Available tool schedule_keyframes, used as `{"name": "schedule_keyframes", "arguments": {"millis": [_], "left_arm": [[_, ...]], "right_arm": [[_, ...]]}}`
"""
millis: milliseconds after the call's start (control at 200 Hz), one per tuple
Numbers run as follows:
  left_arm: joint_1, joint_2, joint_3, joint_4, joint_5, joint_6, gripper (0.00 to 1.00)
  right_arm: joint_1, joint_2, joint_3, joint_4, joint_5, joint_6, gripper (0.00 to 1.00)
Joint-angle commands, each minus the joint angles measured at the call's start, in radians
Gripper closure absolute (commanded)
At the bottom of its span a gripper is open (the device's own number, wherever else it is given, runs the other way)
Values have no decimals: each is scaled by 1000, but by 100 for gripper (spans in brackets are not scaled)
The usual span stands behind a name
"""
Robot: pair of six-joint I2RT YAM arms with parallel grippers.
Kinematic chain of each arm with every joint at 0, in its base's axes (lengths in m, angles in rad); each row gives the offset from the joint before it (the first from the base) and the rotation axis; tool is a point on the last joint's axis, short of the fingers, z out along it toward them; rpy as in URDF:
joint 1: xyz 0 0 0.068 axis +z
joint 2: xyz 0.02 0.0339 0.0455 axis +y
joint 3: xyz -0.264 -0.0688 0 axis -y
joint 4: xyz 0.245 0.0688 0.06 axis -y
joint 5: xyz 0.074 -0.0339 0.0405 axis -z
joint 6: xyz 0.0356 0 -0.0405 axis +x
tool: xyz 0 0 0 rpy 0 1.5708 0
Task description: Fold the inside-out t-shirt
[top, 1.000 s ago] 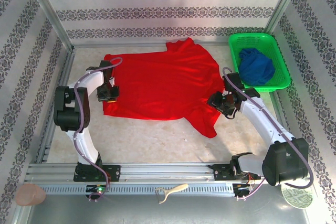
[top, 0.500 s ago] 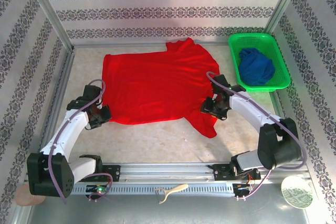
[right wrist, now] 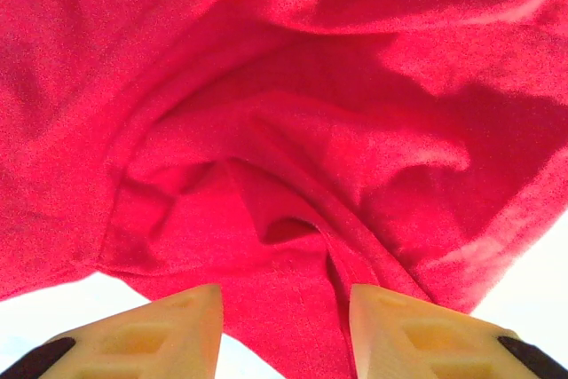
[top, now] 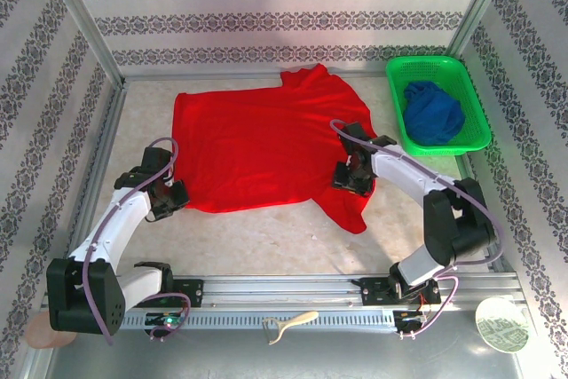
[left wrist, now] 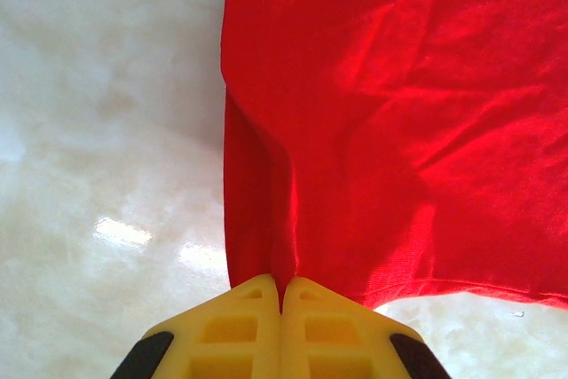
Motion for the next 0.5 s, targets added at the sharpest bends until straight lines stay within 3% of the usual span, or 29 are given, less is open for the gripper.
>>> {"name": "schedule_keyframes", "arguments": {"millis": [0, 335, 435, 495], "left_arm": [[-11, 2, 12, 8, 0, -8, 100], [-12, 2, 21, 2, 2, -8, 100], [-11, 1, 25, -1, 1, -5, 100], [-10, 3, 27, -1, 0, -3, 100]], "right_arm": [[5, 34, 31, 8, 15, -2, 60], [5, 110, 50, 36, 7, 12, 62], [4, 132, 63, 38, 8, 9, 73], [4, 136, 69, 36, 8, 5, 89]]}}
